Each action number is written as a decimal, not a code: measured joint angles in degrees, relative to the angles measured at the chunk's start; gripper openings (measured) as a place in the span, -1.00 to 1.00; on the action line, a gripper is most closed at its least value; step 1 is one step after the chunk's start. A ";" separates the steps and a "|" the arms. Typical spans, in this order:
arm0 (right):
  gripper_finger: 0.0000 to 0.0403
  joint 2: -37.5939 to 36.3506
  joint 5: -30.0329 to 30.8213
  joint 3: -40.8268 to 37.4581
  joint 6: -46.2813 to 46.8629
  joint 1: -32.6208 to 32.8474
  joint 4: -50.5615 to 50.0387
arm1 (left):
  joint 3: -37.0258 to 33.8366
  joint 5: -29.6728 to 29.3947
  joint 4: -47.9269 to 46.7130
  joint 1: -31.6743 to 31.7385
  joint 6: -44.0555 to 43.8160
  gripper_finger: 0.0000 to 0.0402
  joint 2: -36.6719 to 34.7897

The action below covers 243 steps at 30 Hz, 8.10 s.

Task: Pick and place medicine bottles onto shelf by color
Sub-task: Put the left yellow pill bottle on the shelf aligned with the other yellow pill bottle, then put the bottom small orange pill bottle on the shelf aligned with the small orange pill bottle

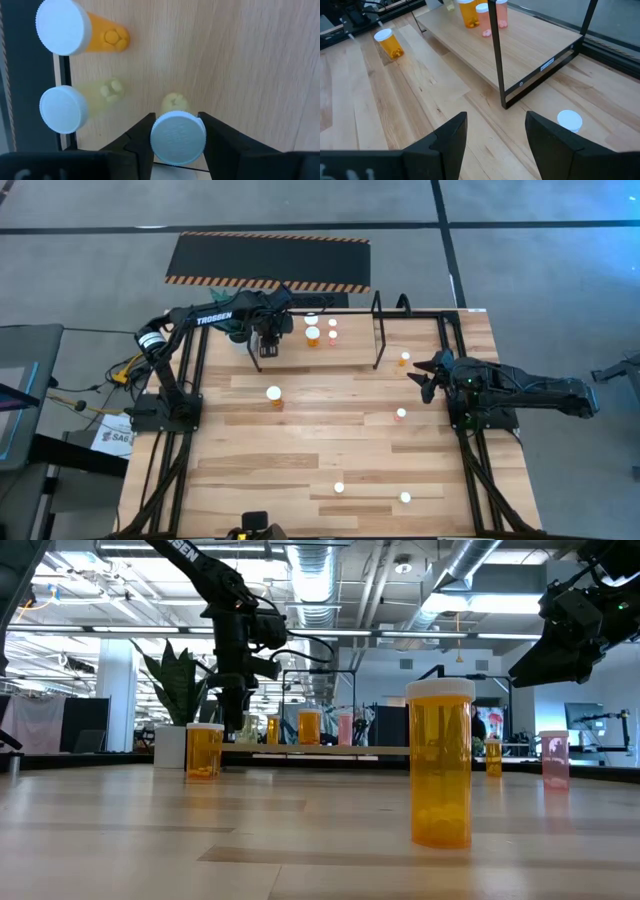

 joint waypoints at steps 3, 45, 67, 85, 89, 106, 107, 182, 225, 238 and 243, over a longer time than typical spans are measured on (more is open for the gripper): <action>0.12 0.01 0.01 0.00 0.00 -0.02 -0.01 | 0.01 0.12 0.28 0.00 -0.02 -0.32 0.00; 0.12 0.00 0.01 0.00 0.00 0.00 -0.01 | 1.47 0.05 2.42 -0.36 -1.11 -0.06 -0.15; 0.12 0.02 0.01 0.00 0.01 -0.01 -0.01 | 12.33 5.25 -4.92 -17.46 -16.94 -0.06 -0.74; 0.12 0.00 0.00 0.00 0.02 0.01 -0.01 | 12.25 -1.42 17.53 -52.17 -28.68 -0.07 1.54; 0.12 0.00 0.00 0.02 0.01 -0.01 -0.04 | 12.28 -10.35 23.18 -58.48 -30.40 -0.07 4.94; 0.12 0.02 0.02 0.02 0.00 -0.02 -1.03 | 12.24 -9.32 36.46 -67.74 -38.48 -0.07 15.52; 0.12 0.02 0.00 0.02 0.01 -0.02 -1.02 | 12.22 -10.44 36.54 -68.23 -38.61 -0.07 16.25; 0.12 0.00 0.00 0.02 0.01 0.00 -1.65 | 7.63 -17.90 35.70 -65.35 -53.94 -0.50 17.04; 0.12 0.02 0.00 0.02 0.01 0.00 -1.71 | -19.44 -19.72 36.29 -30.87 -53.89 -0.50 -11.41; 0.12 0.02 0.00 0.02 0.02 0.00 -1.68 | -21.54 -20.37 38.45 -22.01 -59.86 -0.50 -11.30; 0.12 0.02 0.00 0.02 0.02 0.00 -1.68 | -21.86 -24.43 39.22 -23.00 -60.72 -0.50 -11.30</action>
